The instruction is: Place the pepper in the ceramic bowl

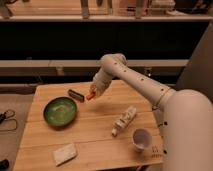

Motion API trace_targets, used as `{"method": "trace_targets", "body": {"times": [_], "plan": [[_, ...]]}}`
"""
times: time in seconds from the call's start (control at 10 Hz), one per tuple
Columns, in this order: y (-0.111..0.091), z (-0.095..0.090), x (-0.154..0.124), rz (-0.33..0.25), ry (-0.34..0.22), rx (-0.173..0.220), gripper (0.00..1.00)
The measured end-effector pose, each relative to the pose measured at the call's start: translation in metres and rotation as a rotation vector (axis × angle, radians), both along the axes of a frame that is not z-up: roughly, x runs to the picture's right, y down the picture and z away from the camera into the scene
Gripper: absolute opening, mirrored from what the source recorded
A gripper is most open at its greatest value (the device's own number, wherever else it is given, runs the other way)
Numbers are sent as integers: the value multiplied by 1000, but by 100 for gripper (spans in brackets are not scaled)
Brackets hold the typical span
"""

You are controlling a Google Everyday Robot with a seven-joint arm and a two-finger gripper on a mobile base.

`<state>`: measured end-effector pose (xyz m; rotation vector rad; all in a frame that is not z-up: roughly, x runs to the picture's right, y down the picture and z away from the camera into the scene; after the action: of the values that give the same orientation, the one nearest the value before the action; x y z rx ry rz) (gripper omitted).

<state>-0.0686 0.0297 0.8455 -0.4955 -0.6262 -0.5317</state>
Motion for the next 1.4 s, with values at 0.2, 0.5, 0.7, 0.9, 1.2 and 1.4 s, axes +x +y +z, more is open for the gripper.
{"method": "trace_targets", "body": {"times": [0.2, 0.5, 0.7, 0.9, 1.2, 1.4], "plan": [[3, -4, -13, -31, -9, 1, 0], [6, -9, -33, -71, -21, 1, 0], [10, -11, -46, -97, -30, 0, 0], [13, -12, -57, -120, -38, -4, 0], [19, -11, -70, -154, -60, -12, 0], [22, -12, -81, -172, -83, -17, 0]]}}
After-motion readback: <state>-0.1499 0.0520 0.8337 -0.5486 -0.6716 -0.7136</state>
